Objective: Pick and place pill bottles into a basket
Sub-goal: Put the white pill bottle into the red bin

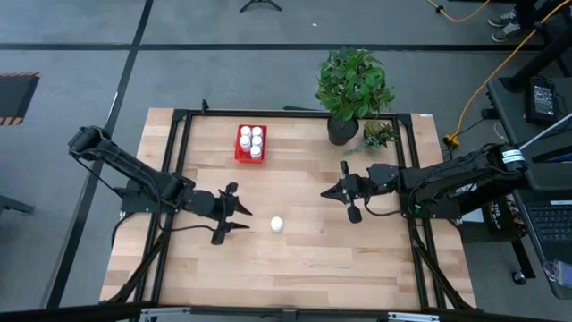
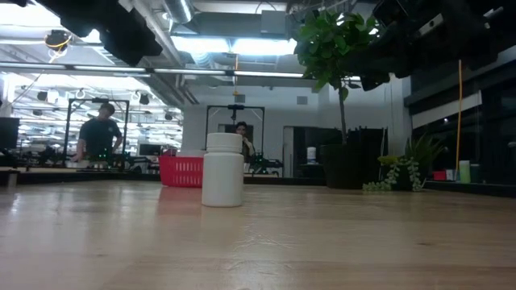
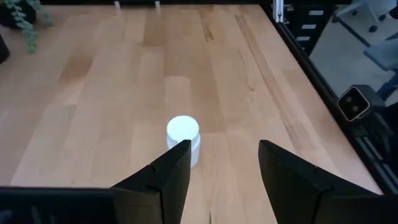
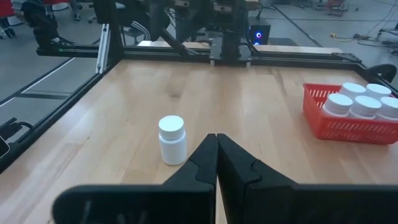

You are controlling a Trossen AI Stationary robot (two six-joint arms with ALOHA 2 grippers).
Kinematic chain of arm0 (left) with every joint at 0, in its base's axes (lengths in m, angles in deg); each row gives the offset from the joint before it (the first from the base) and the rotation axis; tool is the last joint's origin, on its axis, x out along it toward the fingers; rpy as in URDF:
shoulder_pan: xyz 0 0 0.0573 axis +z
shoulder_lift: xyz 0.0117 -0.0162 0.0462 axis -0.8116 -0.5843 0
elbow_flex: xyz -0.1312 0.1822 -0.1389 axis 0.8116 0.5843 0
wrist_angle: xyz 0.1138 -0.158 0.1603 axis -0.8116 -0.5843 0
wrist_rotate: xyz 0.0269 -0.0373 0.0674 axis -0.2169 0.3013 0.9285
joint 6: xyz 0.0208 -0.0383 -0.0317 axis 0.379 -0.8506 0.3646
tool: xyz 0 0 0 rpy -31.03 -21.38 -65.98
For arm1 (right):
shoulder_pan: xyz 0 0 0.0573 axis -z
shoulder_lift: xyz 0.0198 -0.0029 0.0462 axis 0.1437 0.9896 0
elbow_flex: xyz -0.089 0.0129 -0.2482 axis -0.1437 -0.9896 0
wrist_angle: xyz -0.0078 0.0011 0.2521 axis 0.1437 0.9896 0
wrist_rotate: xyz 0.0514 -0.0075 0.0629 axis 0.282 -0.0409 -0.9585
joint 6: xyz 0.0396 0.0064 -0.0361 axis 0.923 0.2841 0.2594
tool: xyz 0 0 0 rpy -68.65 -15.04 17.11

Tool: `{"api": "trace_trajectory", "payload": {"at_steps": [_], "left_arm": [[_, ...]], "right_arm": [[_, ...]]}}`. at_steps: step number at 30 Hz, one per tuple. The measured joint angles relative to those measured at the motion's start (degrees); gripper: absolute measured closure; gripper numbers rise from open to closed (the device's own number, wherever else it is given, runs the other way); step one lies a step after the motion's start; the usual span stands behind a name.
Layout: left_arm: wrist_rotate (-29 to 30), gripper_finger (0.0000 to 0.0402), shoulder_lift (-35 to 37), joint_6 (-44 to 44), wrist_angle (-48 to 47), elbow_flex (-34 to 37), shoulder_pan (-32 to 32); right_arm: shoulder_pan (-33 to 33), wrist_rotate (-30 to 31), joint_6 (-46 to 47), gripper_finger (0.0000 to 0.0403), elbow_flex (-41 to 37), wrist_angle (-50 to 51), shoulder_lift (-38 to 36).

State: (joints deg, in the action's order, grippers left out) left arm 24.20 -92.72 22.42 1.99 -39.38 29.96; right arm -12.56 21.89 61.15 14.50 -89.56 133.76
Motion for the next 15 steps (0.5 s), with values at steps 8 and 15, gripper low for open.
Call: {"api": "trace_trajectory", "payload": {"at_steps": [8, 15], "left_arm": [[-1.4, 0.0222, -0.5, 0.0, 1.5, 0.0, 0.0], [-1.4, 0.0222, -0.5, 0.1, 1.8, 0.0, 0.0]], "right_arm": [[0.0, 0.0, 0.2, 0.0393, 0.0, -0.3, 0.0], [0.0, 0.0, 0.2, 0.0393, 0.0, -0.2, 0.0]]}}
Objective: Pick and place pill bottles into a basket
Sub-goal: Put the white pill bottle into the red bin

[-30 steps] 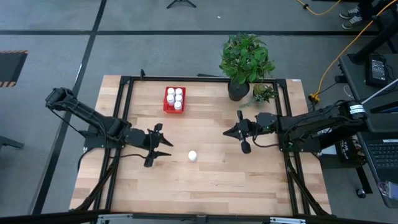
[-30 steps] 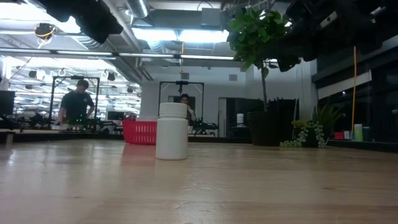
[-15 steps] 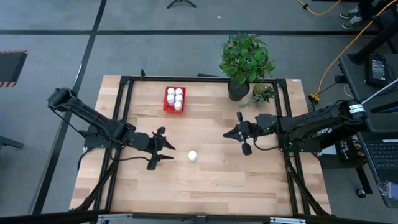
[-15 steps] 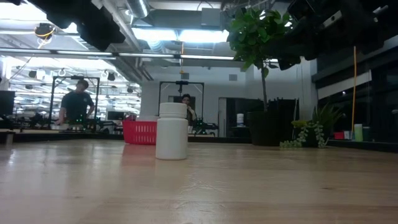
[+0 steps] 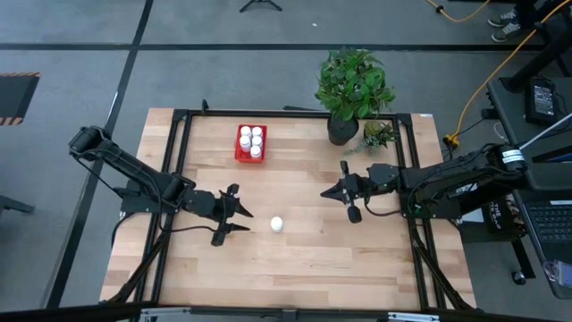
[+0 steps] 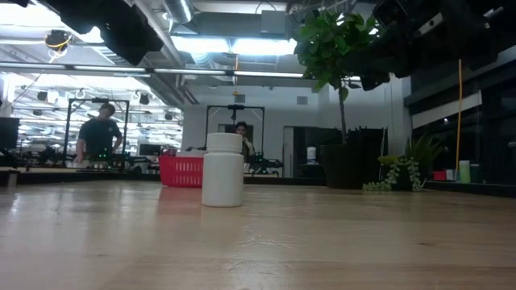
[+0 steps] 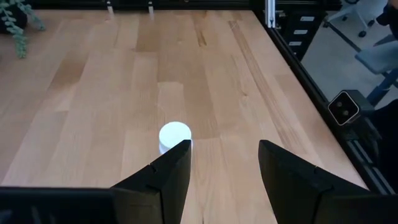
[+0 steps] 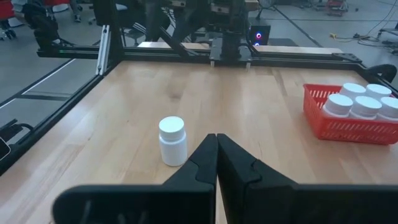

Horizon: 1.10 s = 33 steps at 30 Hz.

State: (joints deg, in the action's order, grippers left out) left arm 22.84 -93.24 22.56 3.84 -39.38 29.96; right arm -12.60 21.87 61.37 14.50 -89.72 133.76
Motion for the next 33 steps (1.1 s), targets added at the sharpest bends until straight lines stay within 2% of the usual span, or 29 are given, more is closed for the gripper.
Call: {"api": "trace_trajectory", "payload": {"at_steps": [14, 22, 33], "left_arm": [[0.2, 0.0222, 0.0, 0.0, 0.0, 0.0, 0.0], [6.4, 0.0222, 0.0, 0.0, 0.0, 0.0, 0.0], [6.9, 0.0222, 0.0, 0.0, -0.1, 0.0, 0.0]], "right_arm": [[0.0, 0.0, 0.0, 0.0393, 0.0, 0.2, 0.0], [0.0, 0.0, 0.0, 0.0393, 0.0, 0.2, 0.0], [0.0, 0.0, 0.2, 0.0393, 0.0, 0.2, 0.0]]}}
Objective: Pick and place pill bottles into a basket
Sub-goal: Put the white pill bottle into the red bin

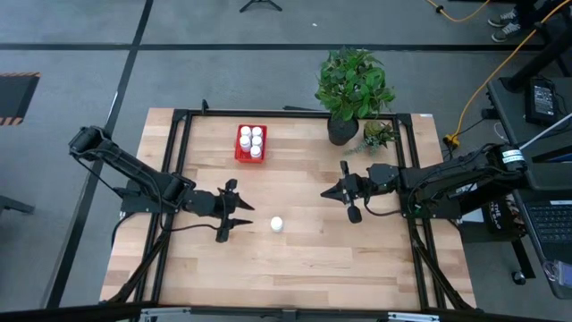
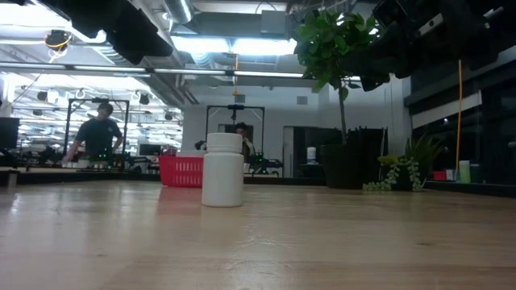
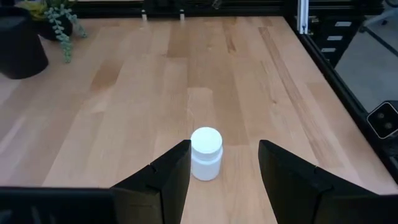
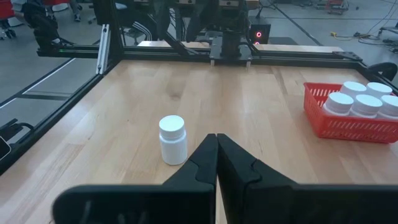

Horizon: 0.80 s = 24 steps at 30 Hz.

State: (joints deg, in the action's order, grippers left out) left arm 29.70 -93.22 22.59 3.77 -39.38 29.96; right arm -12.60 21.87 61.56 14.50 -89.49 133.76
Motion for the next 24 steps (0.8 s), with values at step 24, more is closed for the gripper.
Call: {"api": "trace_trajectory", "payload": {"at_steps": [24], "left_arm": [[6.2, 0.0221, -15.0, -2.5, -6.1, -14.8, 0.0]], "right_arm": [[0.0, 0.0, -0.2, 0.0393, 0.0, 0.3, 0.0]]}}
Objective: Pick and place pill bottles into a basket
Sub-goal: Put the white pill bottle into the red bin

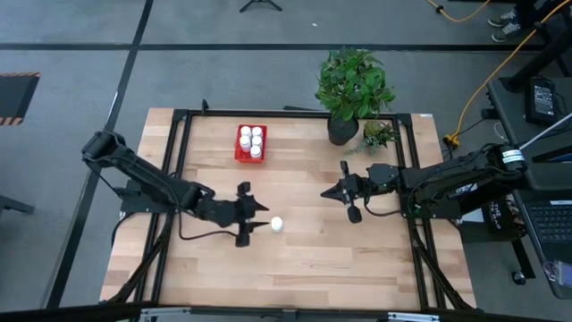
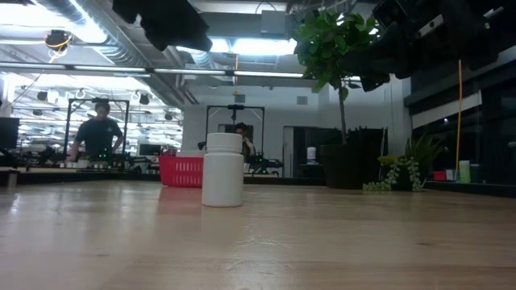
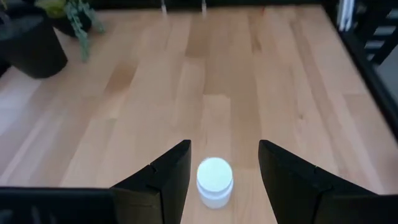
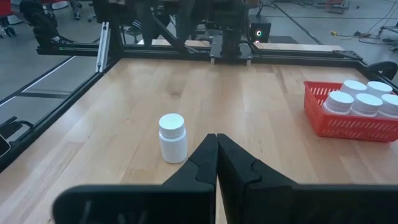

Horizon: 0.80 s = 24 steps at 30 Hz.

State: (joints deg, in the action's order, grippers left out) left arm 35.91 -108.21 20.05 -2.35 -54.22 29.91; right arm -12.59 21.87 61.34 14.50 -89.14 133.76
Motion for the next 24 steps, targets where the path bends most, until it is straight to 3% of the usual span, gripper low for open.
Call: {"api": "trace_trajectory", "payload": {"at_steps": [11, 24], "left_arm": [[-1.8, 0.019, -11.5, -1.5, -12.9, -14.0, 0.0], [-3.0, 0.0166, -16.7, -4.9, -13.6, -14.8, 1.1]], "right_arm": [[0.0, 0.0, 0.1, 0.0393, 0.0, 0.5, 0.0], [-0.1, 0.0, 0.3, 0.0393, 0.0, 1.0, 0.0]]}}
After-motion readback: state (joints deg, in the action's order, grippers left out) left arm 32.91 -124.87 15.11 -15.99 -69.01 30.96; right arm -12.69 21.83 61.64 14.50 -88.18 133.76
